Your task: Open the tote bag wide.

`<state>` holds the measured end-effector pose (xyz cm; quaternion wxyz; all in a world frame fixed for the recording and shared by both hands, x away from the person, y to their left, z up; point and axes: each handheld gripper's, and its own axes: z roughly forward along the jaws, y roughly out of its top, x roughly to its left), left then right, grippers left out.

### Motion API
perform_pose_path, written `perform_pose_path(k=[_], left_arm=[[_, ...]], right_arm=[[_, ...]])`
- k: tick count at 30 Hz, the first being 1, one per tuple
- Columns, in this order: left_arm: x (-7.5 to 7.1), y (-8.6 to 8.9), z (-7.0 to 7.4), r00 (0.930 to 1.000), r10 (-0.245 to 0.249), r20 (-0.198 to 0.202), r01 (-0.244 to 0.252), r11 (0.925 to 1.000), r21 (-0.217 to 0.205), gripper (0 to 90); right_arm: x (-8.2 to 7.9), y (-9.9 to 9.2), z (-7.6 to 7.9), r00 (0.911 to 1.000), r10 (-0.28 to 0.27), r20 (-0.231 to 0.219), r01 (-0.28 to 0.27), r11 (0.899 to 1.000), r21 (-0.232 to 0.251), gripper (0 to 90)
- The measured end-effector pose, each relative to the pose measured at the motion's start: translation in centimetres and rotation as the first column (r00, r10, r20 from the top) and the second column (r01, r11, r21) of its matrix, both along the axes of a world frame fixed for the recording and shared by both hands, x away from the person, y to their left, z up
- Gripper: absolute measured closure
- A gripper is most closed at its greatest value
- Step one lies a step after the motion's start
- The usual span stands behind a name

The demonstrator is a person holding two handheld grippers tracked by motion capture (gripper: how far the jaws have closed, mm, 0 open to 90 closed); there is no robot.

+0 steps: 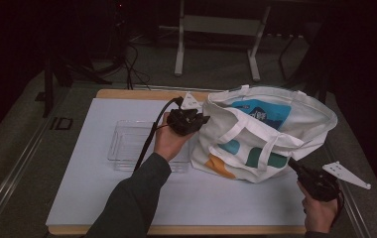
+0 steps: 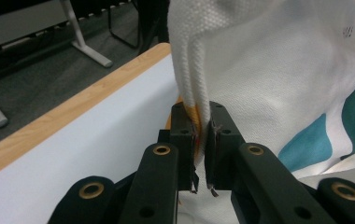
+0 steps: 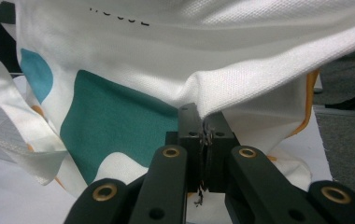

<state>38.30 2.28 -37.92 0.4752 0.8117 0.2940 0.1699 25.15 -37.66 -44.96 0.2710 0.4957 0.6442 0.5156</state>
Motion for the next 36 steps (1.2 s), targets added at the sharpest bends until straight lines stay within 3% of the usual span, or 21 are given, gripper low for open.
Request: perform_pose_path(k=[17,36], left_arm=[[-0.3,1.1,-2.2,0.9978,-0.018,-0.065,0.017,0.9998,-0.014,83.3],[-0.9,0.7,-4.7,0.9935,-0.042,-0.106,0.042,0.9991,-0.009,83.9]], right_arm=[[-0.4,-0.2,-0.5,0.9984,0.044,-0.034,-0.044,0.999,0.007,88.0],[0.0,-0.6,-2.4,0.9908,0.076,-0.112,-0.074,0.997,0.019,87.9]])
